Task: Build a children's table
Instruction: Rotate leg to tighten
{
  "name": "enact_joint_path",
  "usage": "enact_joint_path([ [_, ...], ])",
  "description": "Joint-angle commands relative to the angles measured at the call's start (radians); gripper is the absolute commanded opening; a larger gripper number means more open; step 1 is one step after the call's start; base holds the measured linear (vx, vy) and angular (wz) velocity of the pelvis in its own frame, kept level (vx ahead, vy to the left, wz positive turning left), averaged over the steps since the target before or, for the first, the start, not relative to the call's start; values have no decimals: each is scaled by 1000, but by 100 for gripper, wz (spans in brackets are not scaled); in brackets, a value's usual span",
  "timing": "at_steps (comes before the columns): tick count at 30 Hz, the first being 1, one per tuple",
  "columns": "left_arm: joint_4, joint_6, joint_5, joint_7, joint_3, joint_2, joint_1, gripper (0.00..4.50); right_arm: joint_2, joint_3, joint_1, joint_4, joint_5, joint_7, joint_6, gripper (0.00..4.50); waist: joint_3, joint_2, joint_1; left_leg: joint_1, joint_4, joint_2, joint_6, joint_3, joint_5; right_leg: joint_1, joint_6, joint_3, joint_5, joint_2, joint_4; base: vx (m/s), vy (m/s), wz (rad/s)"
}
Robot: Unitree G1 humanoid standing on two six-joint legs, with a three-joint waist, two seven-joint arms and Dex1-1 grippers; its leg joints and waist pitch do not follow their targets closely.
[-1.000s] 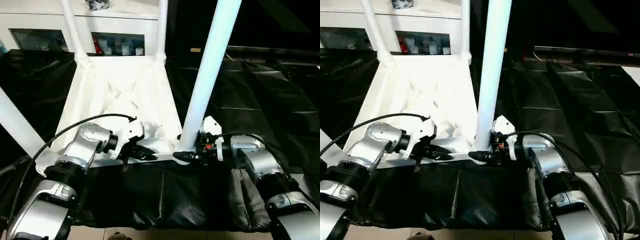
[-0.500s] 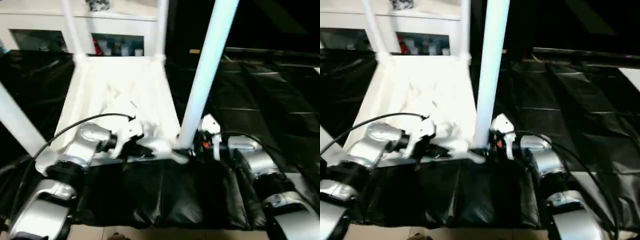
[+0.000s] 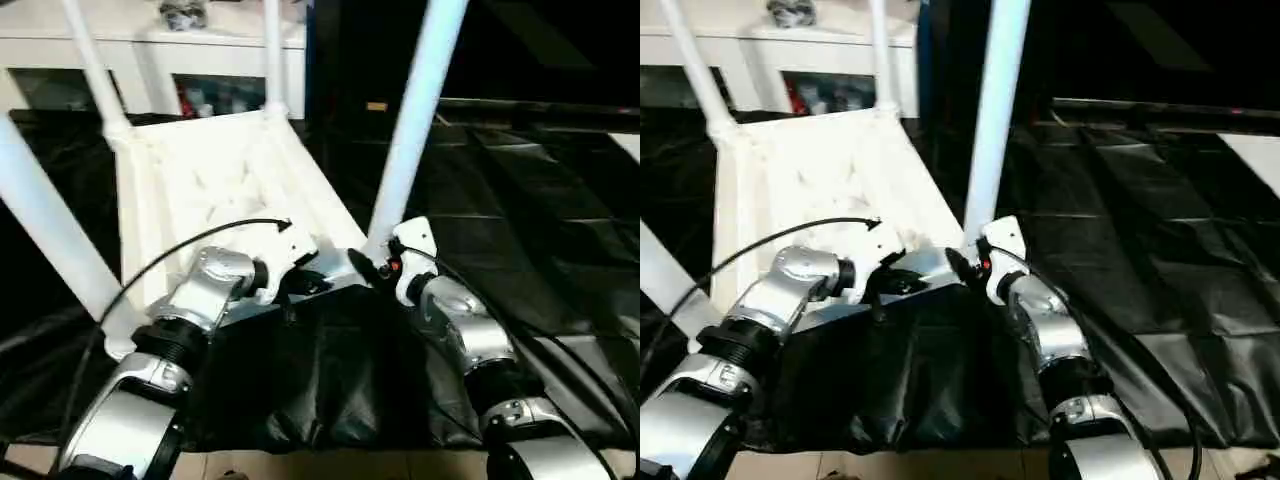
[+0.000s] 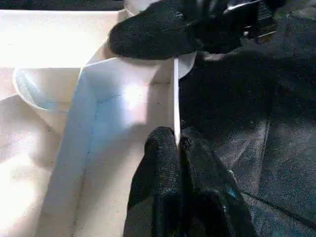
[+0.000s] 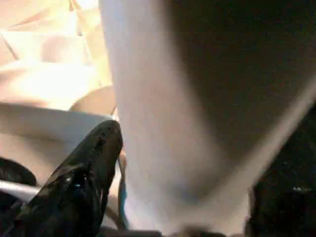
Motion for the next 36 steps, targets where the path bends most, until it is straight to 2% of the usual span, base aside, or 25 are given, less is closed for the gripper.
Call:
enact_joint_path([
  [1, -19, -36, -39, -60, -49, -60, 18, 0, 20, 47, 0, -11, 9, 50, 18, 406, -55, -6, 1, 10, -71, 18, 23, -8, -296, 32, -190, 25, -254, -25, -76, 0, 0, 0],
  [4, -33, -37, -51, -103, -44, -28, 28, 0, -38, 43, 6, -35, 29, 138, 19, 428, -57, -8, 4, 6, -68, 17, 40, -7, -259, 39, -200, 23, -212, -25, -71, 0, 0, 0],
  [6, -52, -55, -75, -180, -44, 6, 37, 0, -98, 74, 19, -70, 30, 267, 18, 446, -59, -9, 3, 1, -63, 17, 62, -5, -215, 42, -216, 23, -147, -24, -63, 0, 0, 0],
  [10, -60, -59, -83, -210, -44, 20, 40, 0, -123, 89, 24, -81, 23, 320, 11, 446, -61, -7, 6, 5, -59, 19, 79, -2, -179, 42, -246, 22, -80, -22, -55, 0, 0, 0],
  [13, -76, -63, -101, -282, -48, 48, 48, 0, -170, 120, 29, -107, 35, 453, 13, 446, -60, -5, 10, 5, -58, 20, 83, -1, -183, 46, -257, 20, -78, -21, -54, 0, 0, 0],
  [14, -79, -68, -104, -307, -51, 58, 51, 0, -189, 135, 29, -113, 38, 506, 11, 446, -59, -1, 13, 6, -58, 20, 81, 0, -196, 45, -258, 20, -94, -20, -57, 0, 0, 0],
  [17, -88, -73, -108, -350, -58, 79, 58, 0, -223, 161, 25, -120, 49, 613, 11, 446, -58, -3, 23, 8, -60, 25, 69, 0, -225, 45, -252, 20, -134, -22, -58, 0, 0, 0],
  [19, -94, -75, -111, -379, -63, 93, 63, 0, -239, 175, 16, -117, 58, 673, 16, 417, -57, 1, 28, 12, -61, 26, 62, 0, -235, 41, -253, 21, -146, -22, -59, 0, 0, 0],
  [23, -92, -85, -112, -412, -68, 113, 63, 0, -249, 188, -7, -99, 68, 745, 21, 397, -58, 0, 29, 10, -62, 25, 55, 0, -228, 42, -259, 21, -128, -23, -56, 0, 0, 0],
  [24, -92, -86, -111, -412, -68, 113, 63, 0, -249, 188, -7, -98, 68, 746, 21, 373, -58, 0, 30, 9, -62, 25, 55, -1, -225, 42, -261, 21, -125, -23, -55, 0, 0, 0],
  [25, -91, -88, -111, -413, -68, 116, 62, 0, -249, 189, -15, -89, 68, 757, 21, 367, -59, 0, 29, 8, -61, 25, 54, -1, -221, 43, -264, 20, -119, -23, -53, 0, 0, 0],
  [26, -88, -89, -110, -419, -63, 119, 61, 0, -246, 194, -26, -75, 69, 778, 19, 365, -59, -8, 31, 8, -60, 25, 57, -1, -215, 43, -265, 20, -120, -24, -52, 0, 0, 0],
  [27, -88, -89, -110, -419, -63, 119, 61, 0, -246, 194, -26, -75, 69, 778, 19, 365, -59, -6, 31, 7, -61, 25, 58, -1, -215, 43, -265, 20, -125, -25, -53, 0, 0, 0],
  [29, -87, -89, -112, -421, -60, 120, 60, 0, -241, 201, -29, -69, 68, 792, 22, 331, -59, -6, 32, 8, -60, 25, 58, 0, -207, 42, -264, 21, -124, -25, -53, 0, 0, 0],
  [32, -86, -87, -114, -422, -57, 120, 60, 0, -235, 206, -24, -73, 70, 799, 23, 319, -59, -5, 34, 9, -59, 25, 61, 1, -199, 42, -266, 21, -111, -24, -52, 0, 0, 0],
  [33, -84, -85, -116, -420, -55, 119, 59, 0, -230, 207, -19, -78, 72, 797, 24, 300, -59, -3, 36, 10, -59, 26, 61, 1, -199, 41, -266, 21, -111, -25, -51, 0, 0, 0],
  [36, -77, -79, -120, -407, -48, 113, 56, 0, -219, 201, -9, -87, 80, 781, 32, 282, -59, -5, 37, 9, -60, 25, 56, 1, -201, 42, -264, 20, -115, -24, -52, 0, 0, 0],
])
